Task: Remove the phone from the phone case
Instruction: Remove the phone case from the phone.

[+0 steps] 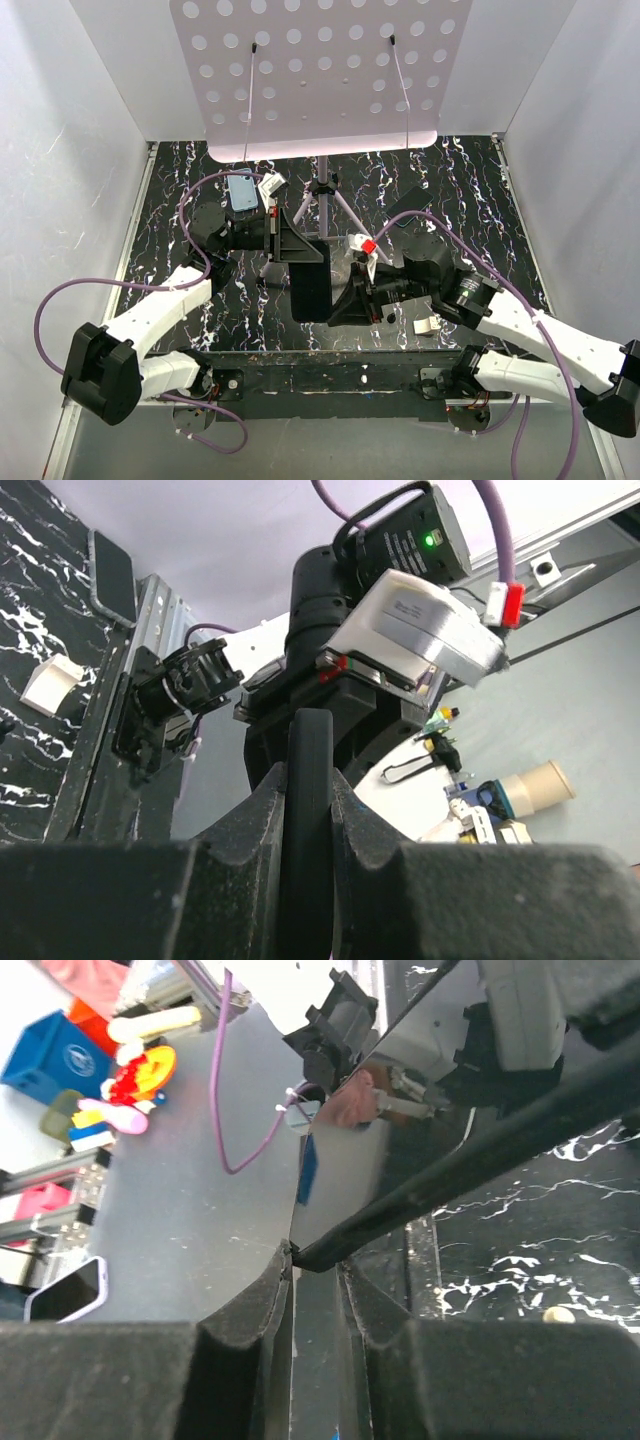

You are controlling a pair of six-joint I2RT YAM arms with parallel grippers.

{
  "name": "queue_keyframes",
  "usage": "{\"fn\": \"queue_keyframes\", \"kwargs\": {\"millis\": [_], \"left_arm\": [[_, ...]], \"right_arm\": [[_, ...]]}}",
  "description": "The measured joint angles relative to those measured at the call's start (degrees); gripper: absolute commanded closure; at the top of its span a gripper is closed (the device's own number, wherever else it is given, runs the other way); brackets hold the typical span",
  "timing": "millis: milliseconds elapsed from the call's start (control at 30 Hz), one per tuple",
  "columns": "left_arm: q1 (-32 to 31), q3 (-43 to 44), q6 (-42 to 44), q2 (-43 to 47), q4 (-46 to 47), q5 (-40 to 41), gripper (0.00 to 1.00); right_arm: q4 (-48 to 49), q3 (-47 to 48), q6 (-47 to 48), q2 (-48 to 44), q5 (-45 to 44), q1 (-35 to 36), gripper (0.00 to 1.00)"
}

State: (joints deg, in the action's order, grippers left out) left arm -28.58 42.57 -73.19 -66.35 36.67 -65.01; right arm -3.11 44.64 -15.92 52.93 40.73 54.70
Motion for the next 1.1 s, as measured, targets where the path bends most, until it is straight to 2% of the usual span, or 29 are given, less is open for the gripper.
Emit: {"fn": "queue_keyframes", "kwargs": {"millis": [300, 500, 533, 567, 667, 733, 800, 867, 1000, 1033, 1100], "left_arm": [[0.72, -1.81, -9.84, -2.16, 12.50, 1.44, 1.00], [0.72, -3.52, -12.11, -2.49, 16.39, 6.29, 1.00], [0.72, -3.82, -11.93, -2.49, 16.96, 7.78, 1.00], [0.72, -4.20, -11.56, -2.47, 17.53, 9.46, 1.00], [0.72, -5.22, -8.96, -1.60, 16.22, 14.82, 1.00], [0.66, -5.73, -5.90, 0.35, 11.80, 18.01, 1.00], [0.46, -5.73, -3.04, 2.43, 7.02, 19.87, 1.00], [-0.13, -5.66, 0.02, 4.96, 1.70, 21.86, 1.00], [-0.98, -4.68, 4.46, 8.35, -5.49, 23.39, 1.00], [-1.09, -4.48, 5.01, 8.50, -6.08, 23.50, 1.00], [-1.09, -4.39, 5.14, 8.24, -6.27, 23.65, 1.00]], "right_arm": [[-13.09, 10.23, 15.89, 5.35, -18.56, 8.33, 0.99], [-17.00, 11.91, 19.15, 6.43, -35.15, 10.73, 0.99], [-17.94, 12.24, 18.27, 6.47, -38.69, 10.99, 0.98], [-19.08, 12.79, 16.41, 6.62, -41.46, 11.04, 0.92], [-21.81, 13.99, 8.44, 6.56, -46.69, 10.99, 0.58], [-22.95, 13.20, 2.21, 4.81, -47.80, 10.88, 0.53], [-22.75, 11.52, -2.95, 1.99, -47.63, 10.47, 0.43], [-22.69, 9.57, -7.89, -1.68, -47.52, 10.01, 0.40], [-23.23, 6.71, -16.65, -9.05, -45.11, 7.58, 0.42], [-22.82, 6.38, -18.38, -10.45, -43.19, 6.62, 0.45], [-21.31, 6.23, -21.66, -11.76, -38.18, 4.11, 0.58]]}}
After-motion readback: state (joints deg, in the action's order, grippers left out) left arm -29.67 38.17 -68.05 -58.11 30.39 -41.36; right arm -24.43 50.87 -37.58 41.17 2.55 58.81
